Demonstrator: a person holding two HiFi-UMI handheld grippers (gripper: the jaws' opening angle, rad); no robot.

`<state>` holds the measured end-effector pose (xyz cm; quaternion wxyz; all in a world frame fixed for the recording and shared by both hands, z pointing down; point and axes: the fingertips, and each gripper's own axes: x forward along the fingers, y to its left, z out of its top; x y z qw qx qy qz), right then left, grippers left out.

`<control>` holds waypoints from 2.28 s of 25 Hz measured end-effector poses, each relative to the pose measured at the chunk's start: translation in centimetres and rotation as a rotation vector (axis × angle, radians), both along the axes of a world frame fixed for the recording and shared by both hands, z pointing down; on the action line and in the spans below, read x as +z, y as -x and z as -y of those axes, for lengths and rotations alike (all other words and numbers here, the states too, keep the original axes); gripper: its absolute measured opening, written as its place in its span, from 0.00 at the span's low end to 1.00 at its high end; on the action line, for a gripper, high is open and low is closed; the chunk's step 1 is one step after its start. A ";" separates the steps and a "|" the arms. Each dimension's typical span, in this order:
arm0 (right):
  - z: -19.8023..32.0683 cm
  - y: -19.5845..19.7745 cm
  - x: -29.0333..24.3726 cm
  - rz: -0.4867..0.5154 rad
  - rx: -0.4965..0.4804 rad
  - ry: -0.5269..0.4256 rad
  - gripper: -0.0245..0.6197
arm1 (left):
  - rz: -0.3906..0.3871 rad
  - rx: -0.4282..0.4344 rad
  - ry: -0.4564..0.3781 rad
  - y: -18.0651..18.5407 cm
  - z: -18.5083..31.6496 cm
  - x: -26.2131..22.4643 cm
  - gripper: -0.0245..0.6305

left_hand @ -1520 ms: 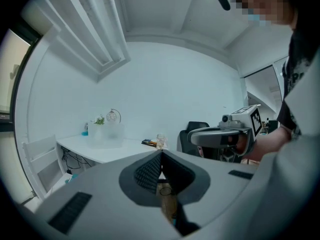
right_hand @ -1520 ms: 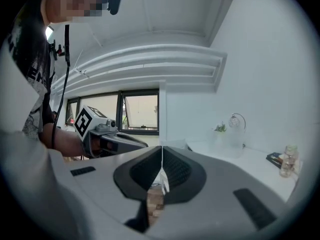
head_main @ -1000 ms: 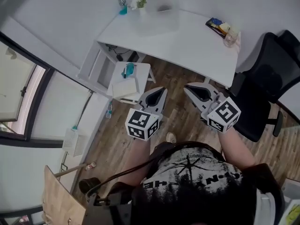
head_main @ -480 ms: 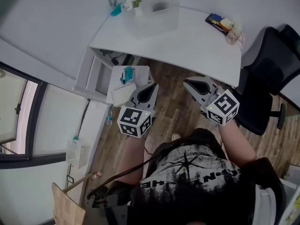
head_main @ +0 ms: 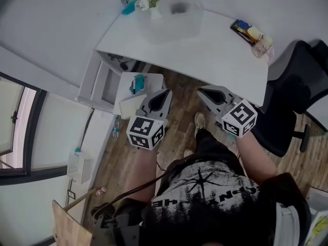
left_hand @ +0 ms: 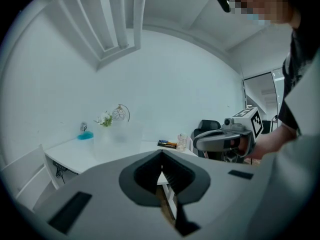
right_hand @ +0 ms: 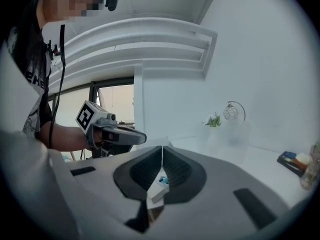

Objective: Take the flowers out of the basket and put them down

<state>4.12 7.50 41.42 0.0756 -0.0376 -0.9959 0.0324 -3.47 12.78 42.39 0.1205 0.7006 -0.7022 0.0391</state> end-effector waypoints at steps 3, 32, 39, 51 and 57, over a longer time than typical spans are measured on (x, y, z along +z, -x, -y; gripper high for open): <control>1.4 2.1 0.5 -0.021 -0.033 -0.047 0.07 | 0.003 -0.019 0.001 1.7 1.8 0.3 0.05; 20.6 18.8 -0.2 0.002 -0.221 -0.033 0.07 | -0.020 -0.230 0.031 16.2 19.9 -0.6 0.05; 21.2 21.8 -1.3 0.025 -0.255 0.022 0.07 | -0.019 -0.248 0.024 18.0 20.7 -1.2 0.05; 24.3 29.6 -3.1 0.023 -0.188 -0.018 0.07 | -0.002 -0.187 0.002 26.9 23.4 -2.1 0.05; 25.8 34.3 -4.9 0.023 -0.159 -0.012 0.07 | 0.034 -0.107 0.020 32.4 25.2 -2.6 0.05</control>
